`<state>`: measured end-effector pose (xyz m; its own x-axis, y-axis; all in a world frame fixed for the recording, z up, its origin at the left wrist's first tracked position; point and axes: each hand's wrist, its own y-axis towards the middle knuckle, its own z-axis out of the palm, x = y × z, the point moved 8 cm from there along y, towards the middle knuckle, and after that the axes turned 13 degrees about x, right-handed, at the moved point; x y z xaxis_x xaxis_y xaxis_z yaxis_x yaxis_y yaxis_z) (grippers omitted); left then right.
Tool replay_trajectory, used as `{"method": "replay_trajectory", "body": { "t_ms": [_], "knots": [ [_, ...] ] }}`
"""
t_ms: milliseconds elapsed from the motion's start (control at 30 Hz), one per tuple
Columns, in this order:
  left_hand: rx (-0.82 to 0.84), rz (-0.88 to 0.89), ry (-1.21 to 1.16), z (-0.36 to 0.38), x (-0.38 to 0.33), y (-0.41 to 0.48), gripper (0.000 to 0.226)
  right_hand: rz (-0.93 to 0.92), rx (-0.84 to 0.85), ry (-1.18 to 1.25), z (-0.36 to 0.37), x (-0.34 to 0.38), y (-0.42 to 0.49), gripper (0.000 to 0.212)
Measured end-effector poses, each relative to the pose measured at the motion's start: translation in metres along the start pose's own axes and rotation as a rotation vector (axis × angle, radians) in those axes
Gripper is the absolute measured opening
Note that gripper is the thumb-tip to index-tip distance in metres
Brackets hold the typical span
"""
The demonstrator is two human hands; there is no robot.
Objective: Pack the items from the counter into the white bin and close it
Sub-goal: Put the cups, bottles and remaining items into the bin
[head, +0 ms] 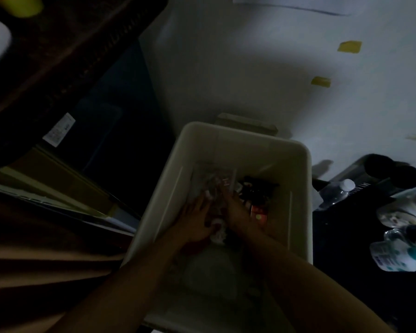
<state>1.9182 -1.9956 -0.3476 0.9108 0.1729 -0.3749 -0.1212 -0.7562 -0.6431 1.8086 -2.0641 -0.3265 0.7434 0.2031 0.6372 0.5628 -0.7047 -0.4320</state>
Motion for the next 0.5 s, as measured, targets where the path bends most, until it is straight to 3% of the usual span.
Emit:
{"method": "replay_trajectory", "body": {
  "t_ms": [233, 367, 500],
  "knots": [
    [0.017, -0.026, -0.047, -0.006, -0.007, 0.000, 0.084, -0.061, 0.102, -0.068, 0.005, 0.014, -0.003, 0.070],
    [-0.062, -0.015, -0.117, -0.021, -0.016, -0.010, 0.080, -0.037, 0.141, -0.049, -0.004, 0.018, -0.004, 0.069],
    [-0.192, 0.114, -0.122, -0.040, -0.038, -0.027, 0.074, -0.201, 0.137, -0.068, -0.013, 0.034, -0.023, 0.063]
  ]
}}
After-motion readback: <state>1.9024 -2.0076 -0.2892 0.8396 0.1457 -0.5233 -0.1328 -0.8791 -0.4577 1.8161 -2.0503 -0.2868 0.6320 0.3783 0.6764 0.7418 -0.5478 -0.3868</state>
